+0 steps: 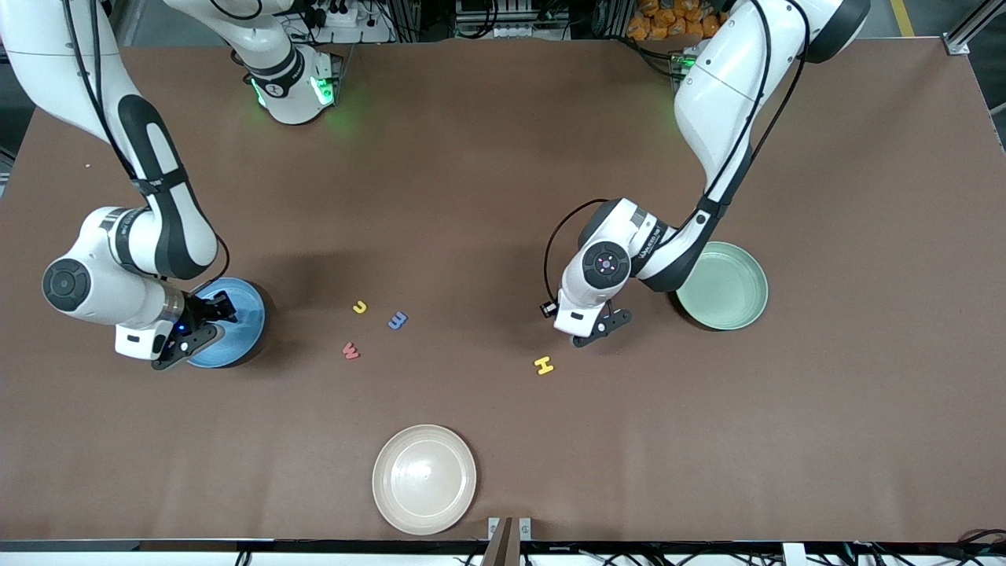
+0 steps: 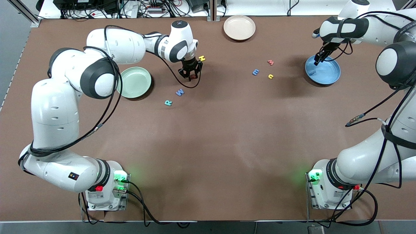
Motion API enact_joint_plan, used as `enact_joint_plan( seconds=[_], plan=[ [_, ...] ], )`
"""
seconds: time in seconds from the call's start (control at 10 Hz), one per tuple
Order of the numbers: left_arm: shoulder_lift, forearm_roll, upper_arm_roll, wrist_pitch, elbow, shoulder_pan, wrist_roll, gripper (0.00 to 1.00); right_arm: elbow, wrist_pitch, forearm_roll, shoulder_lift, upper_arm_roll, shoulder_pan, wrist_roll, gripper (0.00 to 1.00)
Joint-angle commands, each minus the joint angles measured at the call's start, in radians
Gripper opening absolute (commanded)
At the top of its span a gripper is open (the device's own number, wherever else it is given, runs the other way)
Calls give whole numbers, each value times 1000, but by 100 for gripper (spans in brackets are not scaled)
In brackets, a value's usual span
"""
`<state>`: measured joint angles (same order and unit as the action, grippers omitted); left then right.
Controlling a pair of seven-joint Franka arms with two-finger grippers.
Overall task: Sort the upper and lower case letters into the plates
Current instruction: 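Place the blue a on the blue plate with the right gripper, then grasp the yellow n with the right gripper while the left gripper lifts Q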
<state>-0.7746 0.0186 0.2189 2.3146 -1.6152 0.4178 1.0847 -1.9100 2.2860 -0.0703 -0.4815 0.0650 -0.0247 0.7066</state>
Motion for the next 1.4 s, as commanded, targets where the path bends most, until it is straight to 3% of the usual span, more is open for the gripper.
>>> enact_joint_plan(
  seconds=[0.0,0.2,0.5,0.6,0.9,1.1,1.3],
  plan=[
    [-3,24,-3,13,-20,7,23,41,-12,6,-8,23,-11,14,7,100],
    [-3,24,-3,13,-20,7,23,39,14,7,-19,8,-14,70,-36,100],
    [-3,24,-3,12,-20,7,23,34,31,21,-5,-25,-13,242,-334,100],
    [-3,24,-3,12,-20,7,23,33,26,51,-5,-38,-14,267,-354,100],
    [-3,24,-3,14,-19,6,21,17,-1,96,0,-65,-14,319,-313,100],
    [-3,26,-3,12,-19,6,17,2,-56,174,1,-63,-14,354,-283,100],
    [4,26,-3,8,-15,4,14,0,-107,237,1,-62,-14,396,-282,100]
  ],
)
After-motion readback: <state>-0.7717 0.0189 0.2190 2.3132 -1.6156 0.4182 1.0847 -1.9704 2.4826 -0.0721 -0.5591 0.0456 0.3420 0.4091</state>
